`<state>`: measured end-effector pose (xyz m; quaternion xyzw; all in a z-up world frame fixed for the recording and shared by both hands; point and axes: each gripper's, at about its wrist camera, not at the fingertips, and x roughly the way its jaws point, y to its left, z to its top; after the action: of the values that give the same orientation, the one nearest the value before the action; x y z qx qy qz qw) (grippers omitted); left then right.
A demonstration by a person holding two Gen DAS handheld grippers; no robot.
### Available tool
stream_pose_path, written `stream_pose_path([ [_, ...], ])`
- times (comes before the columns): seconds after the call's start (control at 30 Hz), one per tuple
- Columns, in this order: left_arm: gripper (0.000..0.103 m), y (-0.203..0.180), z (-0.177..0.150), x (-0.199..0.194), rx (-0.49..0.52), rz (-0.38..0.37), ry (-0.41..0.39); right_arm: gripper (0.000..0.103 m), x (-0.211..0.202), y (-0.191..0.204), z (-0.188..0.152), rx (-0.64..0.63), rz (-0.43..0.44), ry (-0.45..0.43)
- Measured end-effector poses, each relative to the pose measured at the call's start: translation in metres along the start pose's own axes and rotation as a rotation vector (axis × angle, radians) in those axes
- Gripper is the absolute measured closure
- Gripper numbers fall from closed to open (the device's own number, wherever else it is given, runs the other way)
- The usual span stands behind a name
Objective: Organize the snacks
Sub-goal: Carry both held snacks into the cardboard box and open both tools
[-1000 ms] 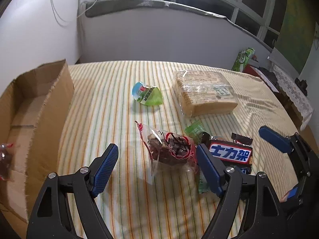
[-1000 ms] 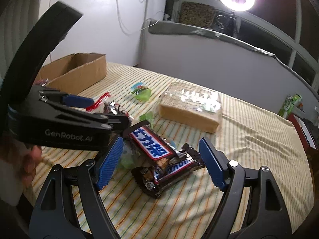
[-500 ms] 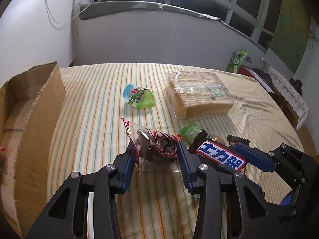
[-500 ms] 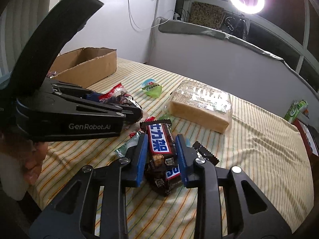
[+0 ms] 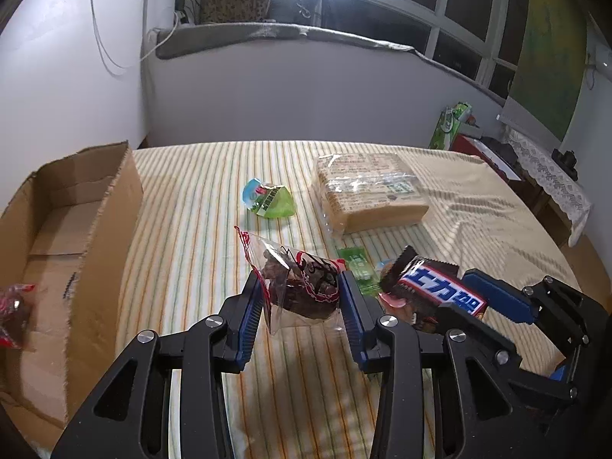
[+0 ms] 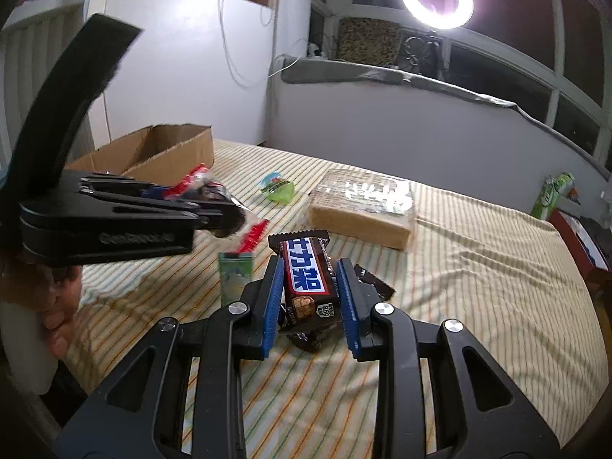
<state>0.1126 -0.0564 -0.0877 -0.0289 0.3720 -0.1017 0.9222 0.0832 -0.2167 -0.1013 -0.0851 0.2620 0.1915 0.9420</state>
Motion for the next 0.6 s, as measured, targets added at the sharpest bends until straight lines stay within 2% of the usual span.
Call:
stream_pose_path([
  [0.17, 0.065, 0.000, 0.003, -0.024, -0.009, -0.005, -0.050, 0.074, -0.018, -0.006, 0.003, 0.060, -0.018, -0.037],
  [0.37, 0.065, 0.014, 0.011, -0.062, -0.064, -0.031, -0.133, 0.074, -0.048, 0.000, 0.013, 0.066, -0.055, -0.100],
  [0.6, 0.065, 0.002, 0.023, -0.114, -0.005, -0.015, -0.259, 0.074, -0.095, 0.008, 0.039, 0.035, -0.099, -0.206],
])
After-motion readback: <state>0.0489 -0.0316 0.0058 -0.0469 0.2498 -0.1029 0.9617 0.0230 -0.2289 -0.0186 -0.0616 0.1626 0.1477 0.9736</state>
